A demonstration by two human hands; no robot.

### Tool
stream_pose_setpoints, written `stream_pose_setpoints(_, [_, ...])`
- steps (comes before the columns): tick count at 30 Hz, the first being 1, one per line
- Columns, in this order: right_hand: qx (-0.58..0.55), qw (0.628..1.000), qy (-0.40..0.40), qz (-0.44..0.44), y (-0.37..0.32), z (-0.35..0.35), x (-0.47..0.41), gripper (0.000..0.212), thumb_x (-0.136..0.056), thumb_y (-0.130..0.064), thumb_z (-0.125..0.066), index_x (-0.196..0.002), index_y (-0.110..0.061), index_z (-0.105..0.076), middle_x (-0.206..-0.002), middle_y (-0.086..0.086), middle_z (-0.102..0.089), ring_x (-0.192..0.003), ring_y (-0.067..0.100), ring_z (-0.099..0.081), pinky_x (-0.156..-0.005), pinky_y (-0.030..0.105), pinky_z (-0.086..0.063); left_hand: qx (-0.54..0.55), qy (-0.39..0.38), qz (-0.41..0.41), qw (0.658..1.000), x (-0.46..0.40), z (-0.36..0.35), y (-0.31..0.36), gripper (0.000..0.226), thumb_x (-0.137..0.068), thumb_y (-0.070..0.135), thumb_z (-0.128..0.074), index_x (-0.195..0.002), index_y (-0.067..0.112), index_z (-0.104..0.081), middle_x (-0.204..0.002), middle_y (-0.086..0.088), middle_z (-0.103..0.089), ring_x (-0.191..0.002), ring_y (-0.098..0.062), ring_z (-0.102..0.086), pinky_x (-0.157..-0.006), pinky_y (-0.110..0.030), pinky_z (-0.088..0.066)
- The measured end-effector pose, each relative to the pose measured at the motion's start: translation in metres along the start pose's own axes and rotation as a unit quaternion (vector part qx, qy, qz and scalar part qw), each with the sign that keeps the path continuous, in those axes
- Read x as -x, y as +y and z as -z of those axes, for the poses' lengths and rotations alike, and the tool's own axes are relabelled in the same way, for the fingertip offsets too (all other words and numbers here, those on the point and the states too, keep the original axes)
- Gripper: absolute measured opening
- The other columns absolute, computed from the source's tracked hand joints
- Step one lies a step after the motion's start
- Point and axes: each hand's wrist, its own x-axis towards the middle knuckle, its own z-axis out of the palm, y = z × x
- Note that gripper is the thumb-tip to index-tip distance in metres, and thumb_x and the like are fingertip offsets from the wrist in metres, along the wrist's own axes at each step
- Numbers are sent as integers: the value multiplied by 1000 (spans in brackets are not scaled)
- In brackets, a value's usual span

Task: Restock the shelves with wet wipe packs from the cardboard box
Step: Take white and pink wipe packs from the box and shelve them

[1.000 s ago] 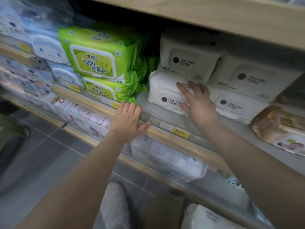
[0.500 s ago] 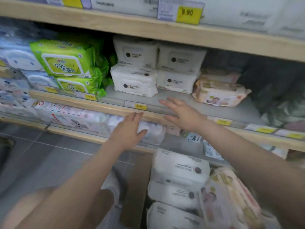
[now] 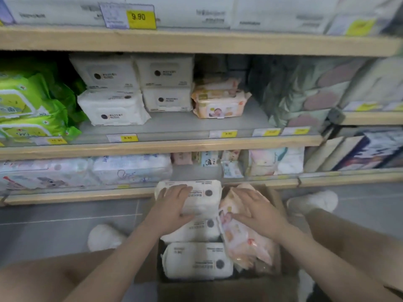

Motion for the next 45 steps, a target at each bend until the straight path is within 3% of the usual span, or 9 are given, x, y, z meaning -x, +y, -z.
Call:
stream_pose_setpoints(6, [-28, 992, -39, -121, 13, -31, 27, 88, -79, -66, -51, -149, -31, -10, -154, -1, -21, -138, 24, -24, -109, 38, -27, -102, -53, -27, 993, -32, -5, 7, 95, -77, 57, -60, -149, 29, -5, -155, -2, -11, -143, -21, -11, -115, -45, -9])
stream_pose_setpoints(11, [-59, 978, -62, -192, 4, -37, 22, 103, -67, -75, -56, -146, -38, -2, -151, 8, -21, -136, 35, -23, -109, 49, -27, -129, -77, -12, 989, -49, -6, 0, 107, -66, 64, -65, -146, 44, 3, -145, -7, -26, -134, -28, -25, -111, -47, -17])
stream_pose_setpoints(17, [-115, 955, -70, -263, 0, -32, 6, 115, -56, -65, -75, -142, -15, -17, -141, 11, -31, -128, 29, -33, -101, 40, -36, -151, -69, -21, 986, -55, -6, -1, 109, -64, 65, -65, -143, 47, 8, -129, -4, -36, -121, -25, -35, -103, -43, -28])
stream_pose_setpoints(21, [-115, 950, -85, -279, -5, -29, 1, 112, -58, -58, -78, -141, -14, -18, -141, 11, -27, -129, 30, -32, -103, 41, -39, -154, -67, -24, 986, -54, -8, -1, 110, -64, 65, -64, -143, 48, 9, -128, -4, -36, -119, -25, -35, -102, -43, -28])
stream_pose_setpoints(31, [-164, 950, -33, -264, -7, -45, 0, 111, -66, -54, -73, -148, -25, -5, -147, 11, -26, -134, 33, -27, -109, 44, -31, -172, -51, -48, 983, -51, -5, -1, 107, -67, 71, -56, -134, 52, 26, -131, -4, -39, -118, -25, -38, -99, -41, -30])
stream_pose_setpoints(36, [-182, 954, -18, -238, -2, -27, 2, 109, -62, -41, -79, -148, -28, -13, -143, 5, -32, -130, 30, -33, -94, 46, -48, -177, -29, -48, 983, -40, 10, 1, 100, -67, 74, -50, -141, 51, 12, -125, -5, -42, -114, -24, -39, -92, -40, -30])
stream_pose_setpoints(39, [-149, 971, 1, -189, 5, 1, 3, 101, -60, -39, -81, -143, -27, -25, -135, 4, -41, -121, 26, -42, -83, 31, -44, -191, 2, -32, 981, -34, 36, -4, 98, -66, 74, -50, -142, 51, 9, -126, -5, -44, -115, -24, -39, -90, -39, -30])
stream_pose_setpoints(42, [-129, 982, 28, -135, 11, 39, -4, 103, -54, -40, -82, -141, -29, -28, -131, 2, -46, -121, 26, -45, -92, 35, -43, -183, 40, 4, 982, -33, 69, -10, 99, -66, 71, -54, -142, 52, 7, -127, -5, -43, -117, -24, -39, -90, -40, -32])
stream_pose_setpoints(45, [-103, 988, 70, -87, 10, 82, -21, 102, -57, -30, -85, -143, -23, -30, -137, 4, -44, -124, 29, -41, -102, 40, -37, -181, 89, 21, 979, -36, 102, -21, 100, -57, 79, -42, -140, 54, 9, -121, -5, -46, -114, -25, -43, -87, -39, -33])
